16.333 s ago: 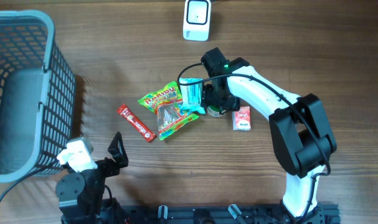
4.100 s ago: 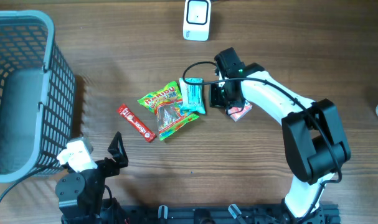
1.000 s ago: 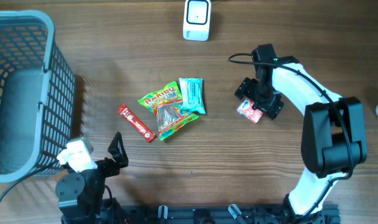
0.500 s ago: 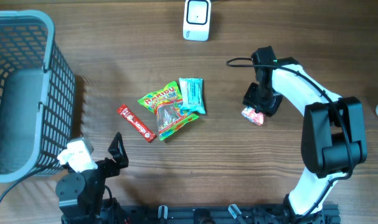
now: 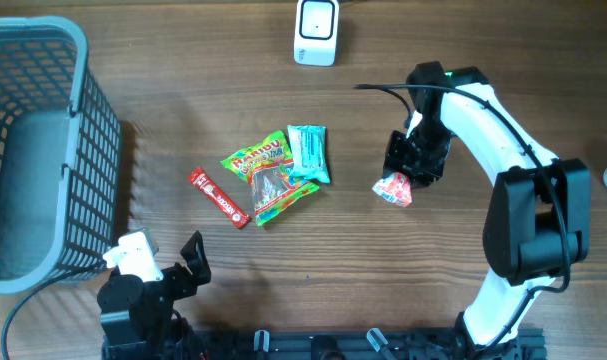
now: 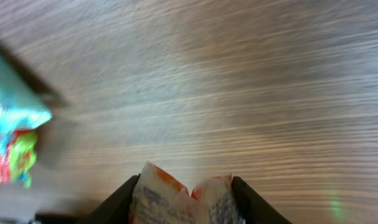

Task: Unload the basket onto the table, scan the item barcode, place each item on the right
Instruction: 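Raise and turn the Kleenex pack in the right gripper, then hold the Kleenex pack under the scanner with the right gripper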

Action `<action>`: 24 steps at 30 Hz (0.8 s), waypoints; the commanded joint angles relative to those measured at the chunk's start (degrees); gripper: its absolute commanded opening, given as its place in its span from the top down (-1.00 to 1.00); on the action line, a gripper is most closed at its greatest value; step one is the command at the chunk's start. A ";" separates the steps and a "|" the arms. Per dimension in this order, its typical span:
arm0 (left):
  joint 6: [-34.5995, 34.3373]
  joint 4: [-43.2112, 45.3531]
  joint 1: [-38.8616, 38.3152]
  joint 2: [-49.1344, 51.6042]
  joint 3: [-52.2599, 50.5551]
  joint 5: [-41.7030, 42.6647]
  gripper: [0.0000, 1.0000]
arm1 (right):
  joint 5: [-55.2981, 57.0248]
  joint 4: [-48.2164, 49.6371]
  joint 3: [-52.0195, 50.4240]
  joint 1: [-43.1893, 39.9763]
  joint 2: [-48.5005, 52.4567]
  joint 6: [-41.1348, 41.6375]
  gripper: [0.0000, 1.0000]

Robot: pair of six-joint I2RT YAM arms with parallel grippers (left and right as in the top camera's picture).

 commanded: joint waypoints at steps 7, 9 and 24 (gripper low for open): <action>0.87 -0.04 -0.26 -0.31 -0.20 -0.57 -1.00 | -7.39 -4.66 1.66 0.24 -4.13 -4.61 0.12; 0.87 -0.04 -0.26 -0.31 -0.20 -0.57 -1.00 | -7.39 -5.86 1.66 0.24 -6.32 -4.61 0.13; 0.87 -0.04 -0.26 -0.31 -0.20 -0.57 -1.00 | 17.62 25.27 1.51 12.39 -22.91 1.64 0.12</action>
